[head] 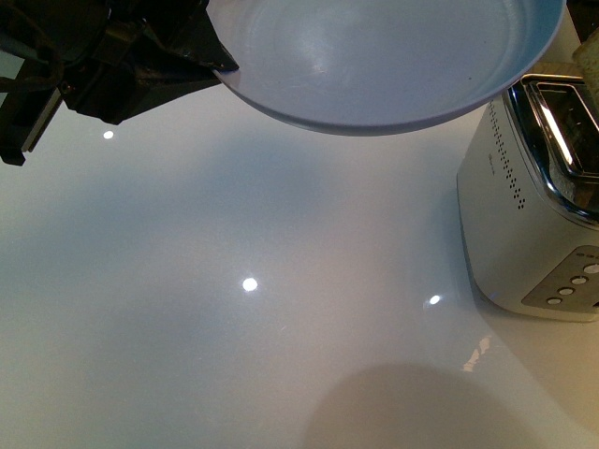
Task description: Left arm holds plate, right arm toasts bread
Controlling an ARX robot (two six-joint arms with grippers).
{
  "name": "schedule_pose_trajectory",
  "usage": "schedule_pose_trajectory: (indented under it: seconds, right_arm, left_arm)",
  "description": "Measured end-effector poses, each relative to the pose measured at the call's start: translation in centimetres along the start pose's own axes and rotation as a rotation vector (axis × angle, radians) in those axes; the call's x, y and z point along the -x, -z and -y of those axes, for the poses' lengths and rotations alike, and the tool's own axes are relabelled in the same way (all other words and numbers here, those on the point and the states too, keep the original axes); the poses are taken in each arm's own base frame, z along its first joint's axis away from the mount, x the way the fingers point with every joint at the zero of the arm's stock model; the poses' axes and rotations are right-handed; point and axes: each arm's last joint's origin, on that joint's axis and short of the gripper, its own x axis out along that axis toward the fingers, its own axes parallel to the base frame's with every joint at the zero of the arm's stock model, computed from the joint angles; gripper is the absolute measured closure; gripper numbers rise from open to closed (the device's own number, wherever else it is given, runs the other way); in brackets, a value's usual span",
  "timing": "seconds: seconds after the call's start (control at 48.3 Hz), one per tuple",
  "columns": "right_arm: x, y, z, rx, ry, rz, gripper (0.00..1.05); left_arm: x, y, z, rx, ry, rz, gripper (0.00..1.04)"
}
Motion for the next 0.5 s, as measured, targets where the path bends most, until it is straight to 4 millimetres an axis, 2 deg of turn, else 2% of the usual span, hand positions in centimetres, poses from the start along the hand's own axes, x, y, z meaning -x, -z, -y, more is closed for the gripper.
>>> schedule_pose_trajectory:
  seconds: [0.497]
  right_arm:
    - [-2.1, 2.8, -0.1, 0.017, 0.018, -0.059, 1.01]
  left_arm:
    - [0.0, 0.0, 0.0, 0.000, 0.000, 0.000, 1.02]
